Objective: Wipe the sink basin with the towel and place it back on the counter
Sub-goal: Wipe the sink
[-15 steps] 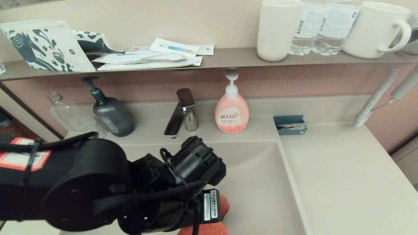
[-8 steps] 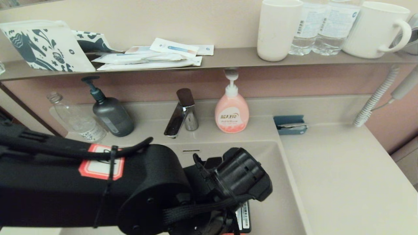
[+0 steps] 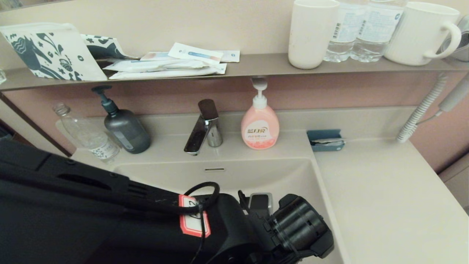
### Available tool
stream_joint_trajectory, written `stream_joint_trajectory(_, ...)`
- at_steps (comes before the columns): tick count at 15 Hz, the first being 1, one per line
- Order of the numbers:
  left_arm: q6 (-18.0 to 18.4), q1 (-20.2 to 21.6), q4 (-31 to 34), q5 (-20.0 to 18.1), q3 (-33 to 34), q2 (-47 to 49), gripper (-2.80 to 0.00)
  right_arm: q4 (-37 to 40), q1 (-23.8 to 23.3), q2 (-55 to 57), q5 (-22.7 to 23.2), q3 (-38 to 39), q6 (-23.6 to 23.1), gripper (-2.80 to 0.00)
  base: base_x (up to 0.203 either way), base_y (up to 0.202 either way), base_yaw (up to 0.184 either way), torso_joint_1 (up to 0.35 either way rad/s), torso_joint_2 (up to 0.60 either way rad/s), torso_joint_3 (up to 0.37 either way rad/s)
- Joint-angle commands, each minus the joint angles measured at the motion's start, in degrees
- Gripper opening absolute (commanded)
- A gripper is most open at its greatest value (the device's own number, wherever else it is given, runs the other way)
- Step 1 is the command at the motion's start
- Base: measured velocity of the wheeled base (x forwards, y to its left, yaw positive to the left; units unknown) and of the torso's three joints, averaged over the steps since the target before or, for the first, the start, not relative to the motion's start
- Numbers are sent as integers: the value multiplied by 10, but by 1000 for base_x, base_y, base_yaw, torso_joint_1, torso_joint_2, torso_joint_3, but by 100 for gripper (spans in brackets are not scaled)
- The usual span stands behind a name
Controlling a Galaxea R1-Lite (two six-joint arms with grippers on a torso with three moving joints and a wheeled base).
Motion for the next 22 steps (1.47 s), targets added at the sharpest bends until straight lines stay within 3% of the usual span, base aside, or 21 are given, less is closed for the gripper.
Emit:
stream_joint_trajectory(1, -4, 0, 0, 3, -5, 25, -280, 0, 0, 0, 0, -1, 0, -280, 0, 0, 0, 0, 0, 0)
stream_joint_trajectory(7, -11, 10, -6, 35, 5, 80, -280, 0, 0, 0, 0, 0, 0, -280, 0, 0, 0, 0, 0, 0)
stream_joint_trajectory(12, -7, 21, -10, 34, 45, 77, -280, 0, 0, 0, 0, 0, 0, -280, 0, 0, 0, 0, 0, 0)
stream_joint_trajectory(16, 38, 47, -75, 33, 105, 69, -280, 0, 0, 0, 0, -1, 0, -280, 0, 0, 0, 0, 0, 0)
stream_joint_trajectory(22, 51, 79, -81, 32, 137, 53, -280, 0, 0, 0, 0, 0, 0, -280, 0, 0, 0, 0, 0, 0)
